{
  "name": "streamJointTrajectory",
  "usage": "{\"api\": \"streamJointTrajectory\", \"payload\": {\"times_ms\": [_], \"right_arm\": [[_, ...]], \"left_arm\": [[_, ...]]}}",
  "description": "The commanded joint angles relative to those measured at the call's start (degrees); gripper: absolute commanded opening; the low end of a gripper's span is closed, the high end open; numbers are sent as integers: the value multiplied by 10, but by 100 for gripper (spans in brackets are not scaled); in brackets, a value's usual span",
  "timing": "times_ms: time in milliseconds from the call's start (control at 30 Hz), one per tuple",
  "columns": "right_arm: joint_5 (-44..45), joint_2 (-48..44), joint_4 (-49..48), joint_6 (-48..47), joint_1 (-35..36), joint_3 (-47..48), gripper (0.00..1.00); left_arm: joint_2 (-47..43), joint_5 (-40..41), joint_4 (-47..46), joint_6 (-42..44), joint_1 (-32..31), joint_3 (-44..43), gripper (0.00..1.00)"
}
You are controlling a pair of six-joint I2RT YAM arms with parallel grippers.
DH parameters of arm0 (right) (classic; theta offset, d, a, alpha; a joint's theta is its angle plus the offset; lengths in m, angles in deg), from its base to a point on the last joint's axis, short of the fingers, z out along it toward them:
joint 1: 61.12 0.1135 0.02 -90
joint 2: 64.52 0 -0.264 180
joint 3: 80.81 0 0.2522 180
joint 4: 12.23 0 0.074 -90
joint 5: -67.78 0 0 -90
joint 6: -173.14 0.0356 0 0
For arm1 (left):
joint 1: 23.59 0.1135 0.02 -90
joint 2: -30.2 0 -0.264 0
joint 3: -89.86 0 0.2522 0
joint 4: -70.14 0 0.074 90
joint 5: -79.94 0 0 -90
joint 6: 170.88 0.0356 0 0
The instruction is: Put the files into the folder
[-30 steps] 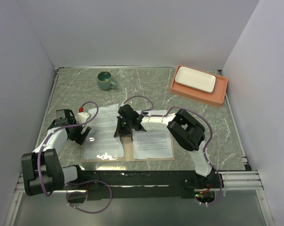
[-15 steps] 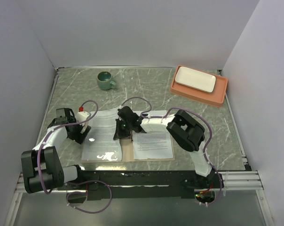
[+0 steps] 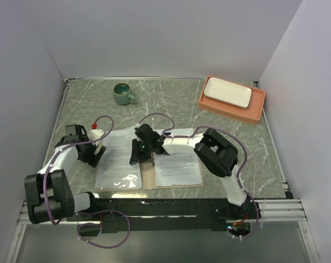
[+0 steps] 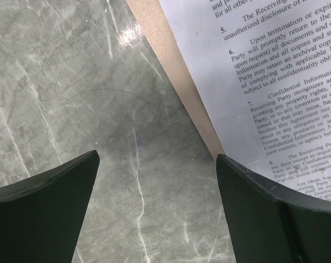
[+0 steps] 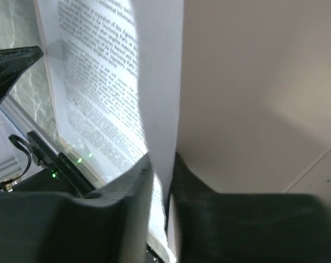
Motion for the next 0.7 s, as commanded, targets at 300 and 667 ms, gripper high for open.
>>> {"api": "streamJointTrajectory", "payload": {"times_ms": [300,667], "right_arm": [[61,-70,154,-47,-6,48,62],[42,-192,166,-52,-59,-22,99]], "left_arm": [[-34,-28,53,-11,9,-79,95],[-67,-112,165,-39,13,-213,95]]}}
